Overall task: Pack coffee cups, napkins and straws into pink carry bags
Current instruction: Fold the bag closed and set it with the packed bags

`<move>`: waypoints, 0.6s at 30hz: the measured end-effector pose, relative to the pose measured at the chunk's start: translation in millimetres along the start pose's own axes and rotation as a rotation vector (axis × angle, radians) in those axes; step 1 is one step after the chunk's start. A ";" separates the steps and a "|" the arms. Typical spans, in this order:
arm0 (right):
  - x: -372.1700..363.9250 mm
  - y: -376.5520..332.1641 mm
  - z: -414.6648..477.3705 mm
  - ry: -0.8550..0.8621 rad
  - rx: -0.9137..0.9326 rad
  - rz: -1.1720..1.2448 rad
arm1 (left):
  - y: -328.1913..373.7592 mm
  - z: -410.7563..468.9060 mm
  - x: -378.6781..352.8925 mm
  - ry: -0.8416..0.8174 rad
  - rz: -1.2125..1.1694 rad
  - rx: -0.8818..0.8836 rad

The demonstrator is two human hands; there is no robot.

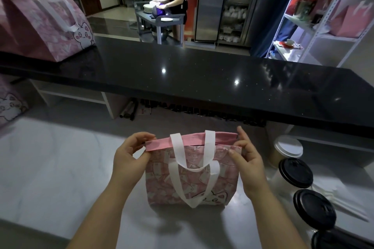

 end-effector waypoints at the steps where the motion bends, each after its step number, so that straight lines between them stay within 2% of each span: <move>1: -1.2 -0.2 2.3 -0.022 -0.007 0.037 | 6.6 -2.1 1.0 -0.003 0.039 -0.052; 4: 1.9 -0.4 4.6 0.001 -0.010 0.043 | 23.0 -6.1 3.2 -0.012 0.152 -0.192; 7: 4.7 0.0 2.4 0.035 -0.002 0.001 | 28.7 -4.3 4.4 -0.001 0.176 -0.203; 10: 7.5 -5.1 2.4 0.011 0.036 -0.082 | 30.8 -0.7 2.4 0.019 0.145 -0.150; 14: 7.5 -15.3 5.5 -0.057 0.077 -0.098 | 28.6 11.8 -4.1 0.084 0.039 0.005; 18: -1.0 -26.2 7.5 -0.188 0.156 -0.282 | 28.9 21.2 -7.1 0.151 -0.096 0.109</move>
Point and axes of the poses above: each hand's wrist, its own z-axis towards the middle knuckle, its own x-axis out of the back of the hand, y = z × x, the point moved 9 cm from there along z, towards the middle knuckle, and after that the axes turned 9 degrees about x, right-handed, at the moved point
